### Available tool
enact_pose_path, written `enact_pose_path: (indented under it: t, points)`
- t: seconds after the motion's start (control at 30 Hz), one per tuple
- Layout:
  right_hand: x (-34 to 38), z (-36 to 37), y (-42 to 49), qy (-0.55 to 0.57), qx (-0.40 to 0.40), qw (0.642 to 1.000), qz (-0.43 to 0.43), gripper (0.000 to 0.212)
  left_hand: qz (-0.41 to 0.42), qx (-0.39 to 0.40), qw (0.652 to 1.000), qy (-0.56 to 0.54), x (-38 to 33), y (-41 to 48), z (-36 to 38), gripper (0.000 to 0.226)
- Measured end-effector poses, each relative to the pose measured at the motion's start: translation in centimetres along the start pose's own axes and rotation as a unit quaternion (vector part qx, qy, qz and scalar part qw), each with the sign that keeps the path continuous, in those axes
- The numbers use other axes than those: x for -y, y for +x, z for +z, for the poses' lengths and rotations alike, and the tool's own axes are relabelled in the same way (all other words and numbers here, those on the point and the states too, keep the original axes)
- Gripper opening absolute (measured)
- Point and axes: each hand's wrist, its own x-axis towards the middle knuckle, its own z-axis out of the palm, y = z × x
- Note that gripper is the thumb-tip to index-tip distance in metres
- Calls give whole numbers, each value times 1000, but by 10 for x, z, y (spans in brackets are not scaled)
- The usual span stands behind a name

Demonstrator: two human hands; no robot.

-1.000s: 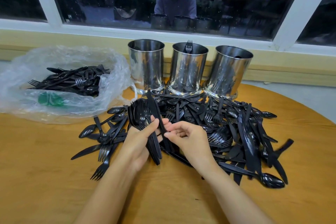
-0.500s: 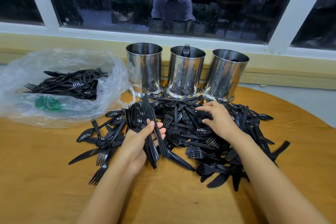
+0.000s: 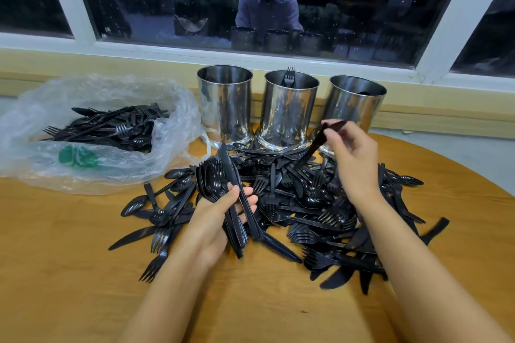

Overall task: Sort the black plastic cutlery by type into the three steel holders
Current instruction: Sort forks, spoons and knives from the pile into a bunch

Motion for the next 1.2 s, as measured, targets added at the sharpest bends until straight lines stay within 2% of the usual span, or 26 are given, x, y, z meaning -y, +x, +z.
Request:
enact_pose_path:
  t: [0.07, 0.2, 0.33, 0.4, 0.63, 0.77, 0.83, 0.97, 1.07, 1.2]
  points:
    - [15, -1, 0, 92, 2, 992, 83, 14, 3, 12, 1000, 0, 0, -1, 1, 18]
    - [32, 3, -8, 228, 127, 941, 215, 15, -3, 56, 998, 18, -1, -4, 3, 21]
    - [34, 18, -17, 212, 259, 909, 250, 11, -33, 85, 993, 70, 1, -6, 3, 20]
    - [31, 29, -23, 183, 290, 904, 254, 10, -41, 98, 990, 94, 2, -7, 3, 24]
    - [22, 53, -25, 61, 224, 952, 201, 14, -14, 111, 986, 121, 4, -7, 3, 25]
    - [21, 59, -28, 45, 216, 959, 176, 13, -2, 85, 988, 127, 5, -5, 2, 16]
    - [22, 53, -24, 50, 210, 961, 175, 14, 7, 69, 990, 120, 3, -4, 1, 20]
    - [3, 24, -1, -29, 123, 979, 160, 13, 9, 17, 998, 62, -1, 0, -2, 19]
    - [-19, 8, 10, -170, 120, 968, 138, 12, 15, -14, 1000, 19, -3, 2, -4, 17]
    - [-40, 16, 7, -263, 201, 933, 140, 11, 11, -20, 1000, 17, -4, 2, -4, 20]
